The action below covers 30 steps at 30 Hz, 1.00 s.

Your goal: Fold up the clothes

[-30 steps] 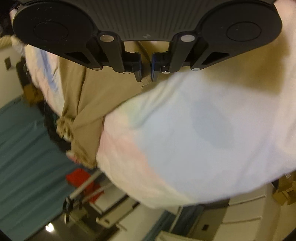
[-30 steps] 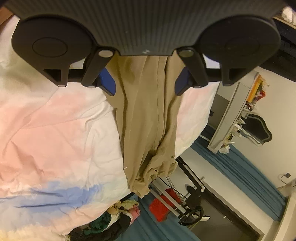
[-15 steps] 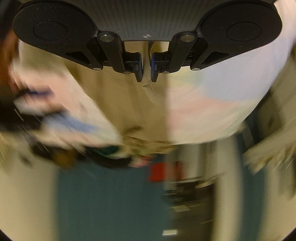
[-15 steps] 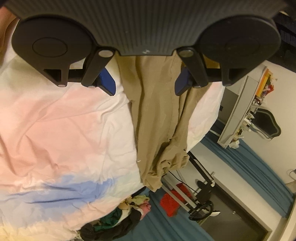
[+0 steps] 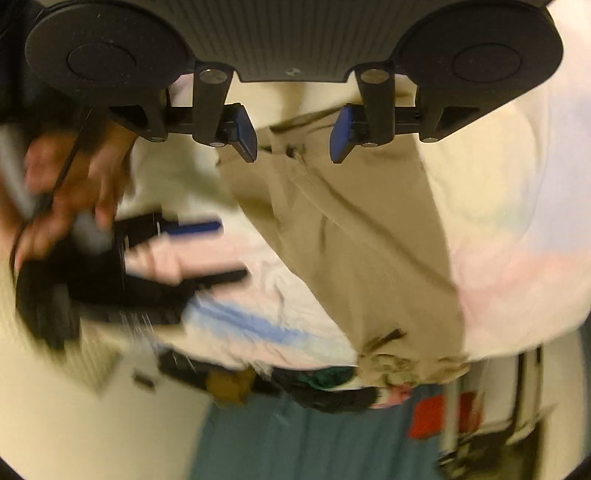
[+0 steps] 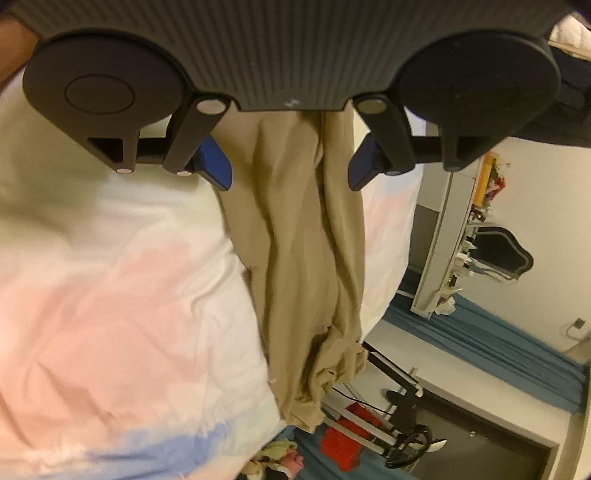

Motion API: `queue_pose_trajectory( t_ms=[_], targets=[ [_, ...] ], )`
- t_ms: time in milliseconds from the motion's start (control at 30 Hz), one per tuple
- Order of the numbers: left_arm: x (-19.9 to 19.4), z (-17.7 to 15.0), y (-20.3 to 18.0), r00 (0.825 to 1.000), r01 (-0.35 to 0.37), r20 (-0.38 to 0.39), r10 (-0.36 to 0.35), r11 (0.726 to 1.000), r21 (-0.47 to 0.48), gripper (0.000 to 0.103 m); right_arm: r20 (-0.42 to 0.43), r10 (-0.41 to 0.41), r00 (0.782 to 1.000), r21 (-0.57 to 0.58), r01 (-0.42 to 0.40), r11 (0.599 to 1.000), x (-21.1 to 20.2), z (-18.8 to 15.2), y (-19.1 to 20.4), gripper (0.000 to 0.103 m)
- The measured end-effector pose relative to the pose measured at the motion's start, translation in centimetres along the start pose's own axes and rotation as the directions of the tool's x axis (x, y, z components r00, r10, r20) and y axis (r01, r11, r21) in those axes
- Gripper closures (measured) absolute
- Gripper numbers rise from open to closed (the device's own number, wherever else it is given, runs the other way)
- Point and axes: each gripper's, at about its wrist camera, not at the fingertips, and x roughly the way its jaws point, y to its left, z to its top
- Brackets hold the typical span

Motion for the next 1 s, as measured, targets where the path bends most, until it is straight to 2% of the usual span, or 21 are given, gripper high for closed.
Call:
queue_pose_trajectory(
  t_ms=[100,167,233,333,400,467,533,567,600,633,700,767,800,867,1000],
  targets=[
    [0.0,0.8,3.0,1.0,0.012,0.026,-0.007,0.983,-0.183,0.044,-0.016,-0.053,0.998,0.013,0.053,0.999,0.6,-0.1,-0.4,0.033],
    [0.8,0.9,5.5,1.0,-0.009,0.012,0.013,0.953,-0.302,0.042,-0.017,-0.123,0.992,0.022,0.123,0.992,1.1,-0.2,-0.8,0.033],
    [1.9,0.8,7.9,1.0,-0.03,-0.015,0.026,0.909,-0.416,0.043,-0.032,-0.173,0.984,0.043,0.174,0.984,1.9,-0.4,-1.5,0.033],
    [4.0,0.4,11.0,0.999,-0.006,-0.044,-0.023,0.822,-0.569,0.046,-0.073,-0.182,0.981,0.079,0.187,0.979,2.9,-0.9,-2.4,0.034],
    [4.8,0.6,11.7,0.998,0.009,-0.043,-0.044,0.797,-0.604,0.047,-0.094,-0.171,0.981,0.065,0.177,0.982,3.4,-1.3,-2.1,0.034],
    [5.2,0.9,11.8,0.998,0.013,-0.046,-0.051,0.798,-0.603,0.051,-0.113,-0.158,0.981,0.048,0.164,0.985,3.7,-1.5,-1.8,0.034],
    [5.7,1.2,11.8,0.997,0.012,-0.05,-0.053,0.802,-0.597,0.061,-0.133,-0.145,0.98,0.032,0.151,0.988,4.0,-1.7,-1.4,0.034],
    [5.8,1.2,11.8,0.998,0.008,-0.051,-0.047,0.804,-0.595,0.066,-0.143,-0.139,0.98,0.023,0.144,0.989,4.2,-1.9,-1.2,0.037],
    [5.8,1.2,11.9,0.998,0.005,-0.046,-0.041,0.802,-0.598,0.08,-0.154,-0.134,0.979,0.014,0.137,0.99,4.4,-2.0,-1.0,0.041],
    [5.7,1.1,12.2,0.999,0.009,-0.037,-0.04,0.789,-0.614,0.092,-0.159,-0.138,0.978,-0.002,0.139,0.99,4.5,-2.3,-0.8,0.049],
    [5.6,0.8,12.7,0.999,0.018,-0.018,-0.039,0.761,-0.649,0.096,-0.15,-0.167,0.974,-0.044,0.162,0.986,4.6,-3.1,-0.3,0.061],
    [5.2,0.4,13.5,0.999,0.038,0.012,-0.042,0.712,-0.701,0.098,-0.133,-0.176,0.975,-0.051,0.171,0.984,4.3,-3.4,0.0,0.081],
    [4.9,0.3,13.9,0.999,0.045,0.025,-0.04,0.689,-0.724,0.099,-0.124,-0.177,0.976,-0.048,0.172,0.984,4.0,-3.4,0.0,0.088],
    [4.4,0.1,14.5,0.998,0.06,0.051,-0.034,0.646,-0.761,0.099,-0.105,-0.179,0.978,-0.041,0.176,0.984,3.6,-3.5,0.2,0.093],
    [3.6,-0.3,15.2,0.997,0.068,0.073,-0.014,0.593,-0.802,0.101,-0.039,-0.168,0.985,-0.017,0.168,0.986,2.0,-3.6,0.3,0.094]
  ],
)
